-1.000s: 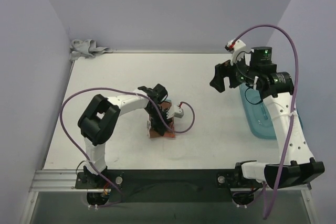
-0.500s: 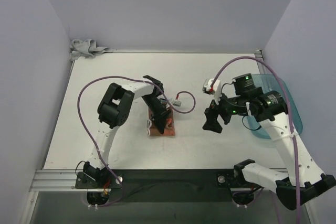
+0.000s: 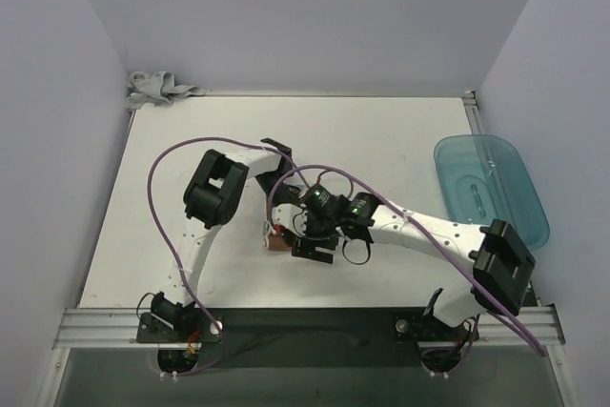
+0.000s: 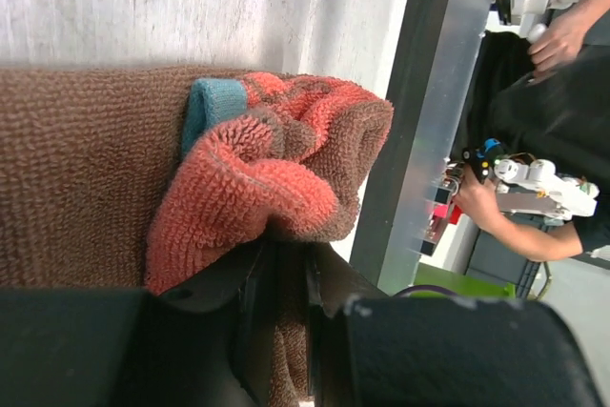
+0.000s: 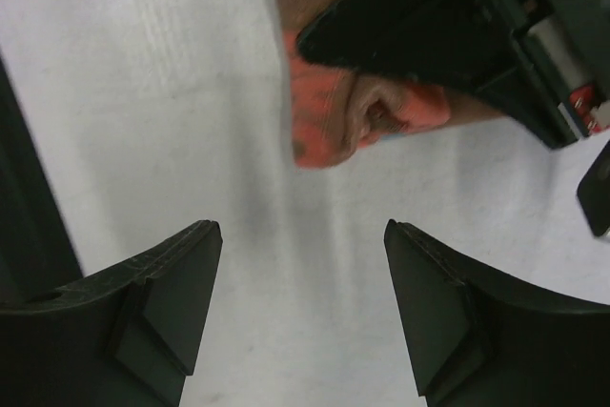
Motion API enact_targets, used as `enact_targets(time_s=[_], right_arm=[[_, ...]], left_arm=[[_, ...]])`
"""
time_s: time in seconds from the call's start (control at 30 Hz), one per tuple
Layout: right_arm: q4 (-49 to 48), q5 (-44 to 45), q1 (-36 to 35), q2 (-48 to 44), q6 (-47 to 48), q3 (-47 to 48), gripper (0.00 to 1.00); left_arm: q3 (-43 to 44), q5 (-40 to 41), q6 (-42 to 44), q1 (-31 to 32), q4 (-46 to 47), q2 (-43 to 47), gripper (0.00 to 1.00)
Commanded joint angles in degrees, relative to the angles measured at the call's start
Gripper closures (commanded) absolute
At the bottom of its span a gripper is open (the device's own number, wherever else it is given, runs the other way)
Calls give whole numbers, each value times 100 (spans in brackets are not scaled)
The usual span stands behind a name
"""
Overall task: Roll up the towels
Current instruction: Roll the towel
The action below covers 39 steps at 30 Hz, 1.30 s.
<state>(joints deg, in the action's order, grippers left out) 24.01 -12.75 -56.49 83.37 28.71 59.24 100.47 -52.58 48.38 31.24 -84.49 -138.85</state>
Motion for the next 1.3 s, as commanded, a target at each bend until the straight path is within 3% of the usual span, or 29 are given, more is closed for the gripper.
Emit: enact_targets(time_s=[0.0, 0.27, 0.5, 0.67, 0.77, 0.8, 0.9, 1.03, 1.27], right_arm=[[-1179, 748, -169, 416, 223, 113, 30], [-1820, 336, -213, 1048, 609, 87, 32], [-1874, 46, -152, 1497, 662, 79, 48], [-1795, -262, -29, 1647, 540, -18, 50], [-1716, -517, 68, 1717, 504, 17, 65], [-1646, -631, 146, 1743, 487, 52, 77], [-1032, -1193, 287, 1945, 425, 429, 100], [-188, -1844, 594, 2200, 478, 808, 100], [244, -2249, 780, 2367, 662, 931, 100]], left_arm=[[-45, 951, 444, -92, 424, -398, 82], [-36, 916, 497, -127, 389, -415, 78], [-53, 863, 497, -189, 407, -389, 78], [-88, 837, 497, -215, 424, -363, 75], [-124, 811, 462, -233, 486, -327, 75], [-132, 793, 453, -250, 495, -327, 74], [-229, 688, 348, -373, 617, -213, 71], [-475, 582, 103, -698, 977, 154, 57], [-686, 363, -144, -1638, 1207, 639, 51]])
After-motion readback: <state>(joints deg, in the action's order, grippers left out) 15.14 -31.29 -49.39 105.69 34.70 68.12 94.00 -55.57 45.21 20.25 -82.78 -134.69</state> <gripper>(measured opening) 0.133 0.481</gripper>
